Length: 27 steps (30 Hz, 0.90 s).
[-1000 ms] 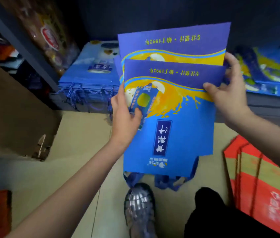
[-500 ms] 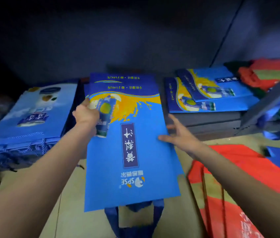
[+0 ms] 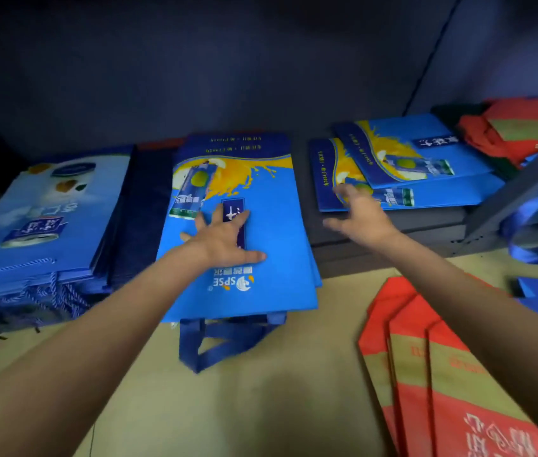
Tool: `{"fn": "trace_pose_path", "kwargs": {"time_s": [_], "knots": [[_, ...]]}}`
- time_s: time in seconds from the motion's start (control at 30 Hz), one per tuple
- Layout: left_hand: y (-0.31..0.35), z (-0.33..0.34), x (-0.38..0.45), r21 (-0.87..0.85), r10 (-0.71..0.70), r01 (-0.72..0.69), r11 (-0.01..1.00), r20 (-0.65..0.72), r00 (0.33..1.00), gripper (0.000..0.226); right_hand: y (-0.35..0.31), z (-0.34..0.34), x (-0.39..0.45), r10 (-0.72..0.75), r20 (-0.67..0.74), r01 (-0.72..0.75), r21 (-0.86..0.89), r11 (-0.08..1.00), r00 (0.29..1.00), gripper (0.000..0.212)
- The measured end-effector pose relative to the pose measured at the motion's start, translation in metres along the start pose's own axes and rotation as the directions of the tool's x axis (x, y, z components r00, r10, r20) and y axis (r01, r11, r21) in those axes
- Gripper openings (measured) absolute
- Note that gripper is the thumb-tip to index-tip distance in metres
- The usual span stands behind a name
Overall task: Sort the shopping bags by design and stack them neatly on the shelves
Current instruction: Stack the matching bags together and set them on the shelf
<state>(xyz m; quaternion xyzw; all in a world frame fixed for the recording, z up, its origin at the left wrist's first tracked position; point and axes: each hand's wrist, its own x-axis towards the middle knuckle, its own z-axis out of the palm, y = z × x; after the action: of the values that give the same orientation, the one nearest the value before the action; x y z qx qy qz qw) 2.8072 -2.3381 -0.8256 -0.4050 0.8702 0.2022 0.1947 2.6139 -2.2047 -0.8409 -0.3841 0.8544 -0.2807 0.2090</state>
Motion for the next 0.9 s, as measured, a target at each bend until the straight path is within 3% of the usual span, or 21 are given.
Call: {"fn": "trace_pose_path", "kwargs": {"time_s": [0.03,0.1,0.17,0.3,0.4,0.53,0.7,0.77,0.83,0.9], "knots": [[0.001,0.004,0.001,0.014,-0.006,0.006,1.0,0.004,1.0,0.091,0.011,-0.009,0.002,-0.051,-0.005,0.049,-0.18,0.983,0.999,0.076],[0.003,0.003,0.002,0.046,-0.017,0.016,0.999,0.017,1.0,0.091,0.029,-0.021,0.011,-0.071,0.105,0.119,-0.576,0.809,0.992,0.092],[0.001,0.001,0.006,0.054,-0.018,0.015,0.998,0.049,0.999,0.092,0.043,-0.025,0.023,0.012,0.189,0.14,-0.767,0.627,0.982,0.097],[0.0,0.001,0.011,0.116,-0.028,0.016,0.993,0.105,0.994,0.094,0.046,-0.036,0.053,0.085,0.196,0.096,-0.757,0.646,0.977,0.105],[0.006,-0.006,0.009,0.216,-0.006,-0.02,0.976,0.116,0.993,0.089,0.041,-0.049,0.069,0.048,0.282,0.185,-0.74,0.647,0.958,0.105],[0.011,-0.008,0.004,0.215,-0.014,-0.016,0.976,0.138,0.99,0.087,0.034,-0.05,0.071,-0.007,0.274,0.217,-0.747,0.628,0.962,0.067],[0.011,-0.011,-0.001,0.149,0.006,-0.024,0.989,0.119,0.993,0.083,0.003,-0.098,0.063,-0.172,0.084,0.19,-0.559,0.807,0.981,0.042],[0.006,-0.016,-0.004,0.021,0.053,-0.055,0.998,0.072,0.996,0.073,-0.017,-0.124,0.05,-0.297,0.034,0.272,-0.511,0.815,0.954,0.035],[-0.004,-0.024,-0.006,-0.361,0.036,-0.038,0.932,-0.012,0.999,0.062,-0.039,-0.135,0.03,-0.397,0.029,0.358,-0.493,0.793,0.918,0.031],[-0.017,-0.036,-0.014,-0.777,-0.086,0.01,0.63,-0.058,0.995,0.051,-0.057,-0.125,0.002,-0.525,0.054,0.493,-0.438,0.752,0.849,0.034]]}}
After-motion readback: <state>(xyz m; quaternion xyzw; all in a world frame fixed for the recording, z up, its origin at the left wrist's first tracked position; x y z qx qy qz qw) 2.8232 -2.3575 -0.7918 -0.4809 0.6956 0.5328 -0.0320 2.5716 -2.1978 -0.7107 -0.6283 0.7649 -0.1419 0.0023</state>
